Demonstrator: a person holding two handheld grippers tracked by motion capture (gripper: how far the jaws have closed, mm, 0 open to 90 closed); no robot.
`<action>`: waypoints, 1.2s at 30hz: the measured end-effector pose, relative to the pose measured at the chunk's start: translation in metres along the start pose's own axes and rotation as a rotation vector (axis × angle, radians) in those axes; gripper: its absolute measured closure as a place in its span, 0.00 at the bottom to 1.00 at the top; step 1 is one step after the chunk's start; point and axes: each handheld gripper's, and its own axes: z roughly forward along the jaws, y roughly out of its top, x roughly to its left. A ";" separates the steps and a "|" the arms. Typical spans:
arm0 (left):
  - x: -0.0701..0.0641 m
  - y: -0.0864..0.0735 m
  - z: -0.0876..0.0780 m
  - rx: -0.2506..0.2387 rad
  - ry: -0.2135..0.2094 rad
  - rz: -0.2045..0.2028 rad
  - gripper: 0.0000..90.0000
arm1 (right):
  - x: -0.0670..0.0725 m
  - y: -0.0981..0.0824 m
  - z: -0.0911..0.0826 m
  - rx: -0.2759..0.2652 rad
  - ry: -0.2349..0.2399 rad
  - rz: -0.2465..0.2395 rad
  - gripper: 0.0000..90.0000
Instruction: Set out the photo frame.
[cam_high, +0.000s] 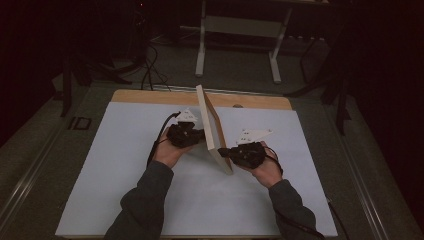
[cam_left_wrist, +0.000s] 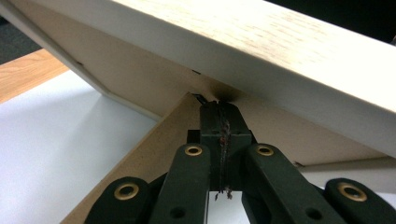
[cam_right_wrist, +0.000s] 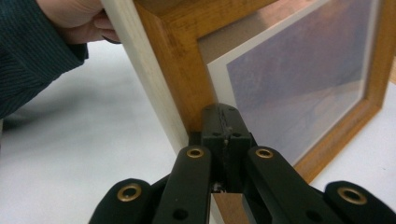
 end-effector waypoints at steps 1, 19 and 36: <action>0.001 0.000 0.000 -0.002 -0.001 -0.002 1.00 | 0.001 0.001 0.000 0.000 0.002 -0.002 1.00; 0.011 0.000 0.002 -0.013 -0.013 -0.031 1.00 | 0.010 0.011 0.014 0.007 0.033 -0.022 1.00; 0.018 -0.002 0.004 -0.032 -0.064 -0.078 1.00 | 0.011 0.015 0.022 0.003 0.043 -0.018 1.00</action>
